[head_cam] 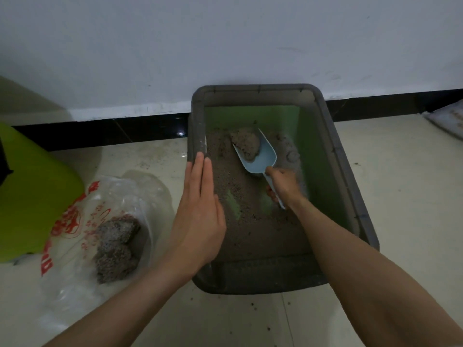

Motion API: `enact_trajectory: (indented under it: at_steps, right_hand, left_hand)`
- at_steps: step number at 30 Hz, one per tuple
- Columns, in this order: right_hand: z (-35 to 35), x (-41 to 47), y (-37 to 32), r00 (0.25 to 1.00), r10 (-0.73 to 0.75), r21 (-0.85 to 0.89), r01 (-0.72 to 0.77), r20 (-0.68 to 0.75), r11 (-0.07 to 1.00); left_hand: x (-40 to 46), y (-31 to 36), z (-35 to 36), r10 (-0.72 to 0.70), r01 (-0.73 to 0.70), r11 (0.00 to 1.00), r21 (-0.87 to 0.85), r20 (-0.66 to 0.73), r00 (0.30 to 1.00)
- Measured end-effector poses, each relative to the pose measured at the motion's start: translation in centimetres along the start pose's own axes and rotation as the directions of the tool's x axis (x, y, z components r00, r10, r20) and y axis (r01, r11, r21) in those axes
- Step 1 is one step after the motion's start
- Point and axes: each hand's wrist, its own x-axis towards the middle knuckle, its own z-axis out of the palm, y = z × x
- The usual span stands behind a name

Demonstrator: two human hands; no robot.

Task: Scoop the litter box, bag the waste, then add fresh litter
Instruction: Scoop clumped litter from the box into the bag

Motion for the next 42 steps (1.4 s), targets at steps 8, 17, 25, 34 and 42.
enact_trajectory:
  at_steps: [8, 17, 25, 34, 42]
  right_hand:
    - [-1.0, -2.2, 1.1, 0.996, 0.030, 0.259, -0.052, 0.087, 0.965]
    - [-2.9, -6.3, -0.6, 0.994, -0.071, 0.005, 0.071, 0.079, 0.997]
    - [-2.6, -7.2, -6.4, 0.983, -0.027, -0.117, 0.049, 0.183, 0.992]
    - [-0.4, -4.9, -12.1, 0.981, 0.064, 0.101, -0.084, 0.183, 0.991]
    - [-0.7, -3.8, -14.7, 0.959, 0.171, 0.058, -0.188, 0.227, 0.980]
  left_hand:
    - [0.0, 0.0, 0.1, 0.001, -0.001, 1.000, 0.005, 0.017, 1.000]
    - [-0.1, 0.2, -0.4, -0.035, 0.034, 0.999, 0.028, 0.039, 0.999]
    - [0.0, 0.2, -0.5, -0.048, 0.048, 0.999, 0.012, 0.040, 0.998]
    - [-0.2, 0.0, -0.4, -0.030, 0.030, 1.000, -0.004, 0.023, 0.999]
    - [-0.2, -0.2, -0.2, -0.031, 0.031, 0.999, -0.023, 0.022, 0.999]
